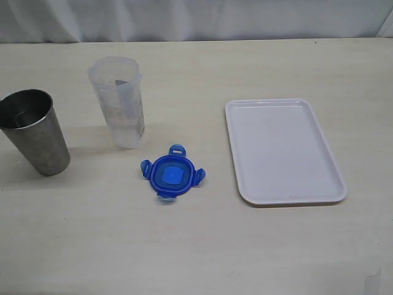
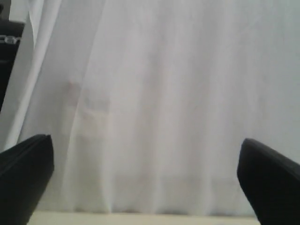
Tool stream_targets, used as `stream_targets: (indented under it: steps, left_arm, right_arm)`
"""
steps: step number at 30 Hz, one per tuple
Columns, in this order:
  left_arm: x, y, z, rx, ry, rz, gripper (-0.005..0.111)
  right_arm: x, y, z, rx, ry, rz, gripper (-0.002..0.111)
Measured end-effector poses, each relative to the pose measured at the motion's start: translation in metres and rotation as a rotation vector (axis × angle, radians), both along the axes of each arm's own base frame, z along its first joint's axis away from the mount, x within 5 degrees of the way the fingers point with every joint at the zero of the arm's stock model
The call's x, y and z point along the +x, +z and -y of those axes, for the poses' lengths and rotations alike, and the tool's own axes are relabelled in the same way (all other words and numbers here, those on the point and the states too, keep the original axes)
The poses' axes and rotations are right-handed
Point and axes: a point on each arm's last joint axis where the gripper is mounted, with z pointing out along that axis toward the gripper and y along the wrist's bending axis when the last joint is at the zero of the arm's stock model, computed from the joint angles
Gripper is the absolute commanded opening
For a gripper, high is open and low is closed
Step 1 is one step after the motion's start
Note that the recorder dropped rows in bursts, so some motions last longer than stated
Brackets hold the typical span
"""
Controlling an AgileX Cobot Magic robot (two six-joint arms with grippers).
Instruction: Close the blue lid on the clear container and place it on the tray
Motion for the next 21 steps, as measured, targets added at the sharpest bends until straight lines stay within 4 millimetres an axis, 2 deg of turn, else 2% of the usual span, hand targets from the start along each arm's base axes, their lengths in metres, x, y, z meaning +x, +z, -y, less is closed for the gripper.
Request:
stream_targets:
  steps: [7,21]
  left_arm:
    - [0.029,-0.026,0.004,0.076,-0.031,-0.224,0.105]
    - [0.066,-0.069,0.011,0.104,-0.106,-0.453,0.105]
  right_arm:
    - [0.000,0.000,0.000,0.000,0.000,0.000,0.004]
    - [0.000,0.000,0.000,0.000,0.000,0.000,0.004]
